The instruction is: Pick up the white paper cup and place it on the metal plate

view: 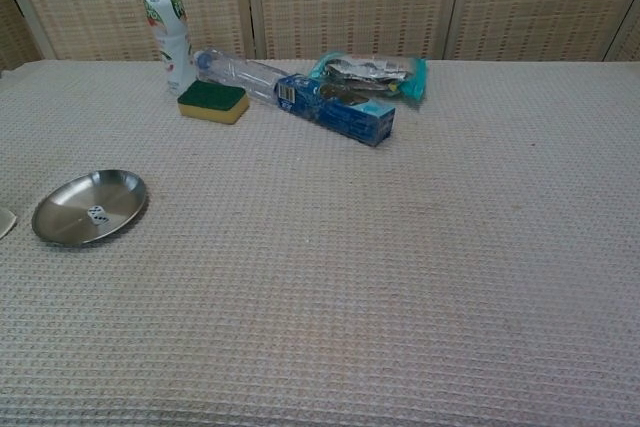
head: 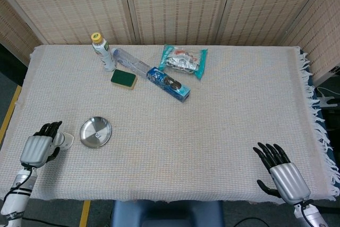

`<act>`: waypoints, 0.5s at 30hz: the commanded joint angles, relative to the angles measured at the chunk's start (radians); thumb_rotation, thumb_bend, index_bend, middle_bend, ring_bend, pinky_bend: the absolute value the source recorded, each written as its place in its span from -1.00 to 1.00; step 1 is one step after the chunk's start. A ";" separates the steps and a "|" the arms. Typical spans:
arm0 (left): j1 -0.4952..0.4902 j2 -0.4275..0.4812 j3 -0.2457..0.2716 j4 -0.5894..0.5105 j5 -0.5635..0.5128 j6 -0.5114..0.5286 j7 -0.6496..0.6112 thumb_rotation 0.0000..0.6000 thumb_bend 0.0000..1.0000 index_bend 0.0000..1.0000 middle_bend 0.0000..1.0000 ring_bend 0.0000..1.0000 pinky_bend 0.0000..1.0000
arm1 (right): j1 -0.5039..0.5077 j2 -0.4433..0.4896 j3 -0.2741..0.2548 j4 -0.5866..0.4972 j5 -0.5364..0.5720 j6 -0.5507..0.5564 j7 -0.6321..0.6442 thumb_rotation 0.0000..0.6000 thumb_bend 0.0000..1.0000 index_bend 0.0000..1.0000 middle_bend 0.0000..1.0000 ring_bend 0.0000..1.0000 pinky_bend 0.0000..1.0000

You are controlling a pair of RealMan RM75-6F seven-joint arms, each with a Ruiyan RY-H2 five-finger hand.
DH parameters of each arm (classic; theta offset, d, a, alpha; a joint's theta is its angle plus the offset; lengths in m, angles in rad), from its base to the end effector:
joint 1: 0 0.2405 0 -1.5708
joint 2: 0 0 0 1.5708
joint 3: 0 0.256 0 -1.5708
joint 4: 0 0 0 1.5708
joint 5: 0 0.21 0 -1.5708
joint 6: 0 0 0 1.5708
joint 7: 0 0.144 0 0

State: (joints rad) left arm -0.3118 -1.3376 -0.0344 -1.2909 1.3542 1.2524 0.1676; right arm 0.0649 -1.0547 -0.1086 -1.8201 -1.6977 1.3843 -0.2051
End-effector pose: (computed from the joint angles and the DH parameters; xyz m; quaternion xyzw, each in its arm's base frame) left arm -0.3361 0.2571 0.0965 -0.6756 -0.3380 -0.2804 0.5922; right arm -0.2666 -0.1327 0.1217 0.7055 -0.3919 0.3296 0.4899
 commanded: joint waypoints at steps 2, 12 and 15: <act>0.037 0.032 0.011 -0.063 0.055 0.085 -0.026 1.00 -0.28 -1.00 -1.00 -1.00 -0.40 | -0.004 0.000 -0.002 -0.003 -0.005 0.006 -0.004 0.78 -0.62 -1.00 -1.00 -1.00 -1.00; 0.218 0.096 0.126 -0.184 0.228 0.360 -0.067 1.00 -0.32 -1.00 -1.00 -1.00 -0.87 | -0.016 -0.004 0.006 0.004 -0.017 0.039 -0.019 0.78 -0.62 -1.00 -1.00 -1.00 -1.00; 0.235 0.118 0.152 -0.207 0.273 0.379 -0.086 1.00 -0.32 -1.00 -1.00 -1.00 -0.88 | -0.015 -0.009 0.010 0.007 -0.009 0.035 -0.019 0.78 -0.62 -1.00 -1.00 -1.00 -1.00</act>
State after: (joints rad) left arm -0.0928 -1.2406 0.0917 -1.4746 1.5947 1.6123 0.0970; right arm 0.0492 -1.0625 -0.0996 -1.8134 -1.7080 1.4209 -0.2243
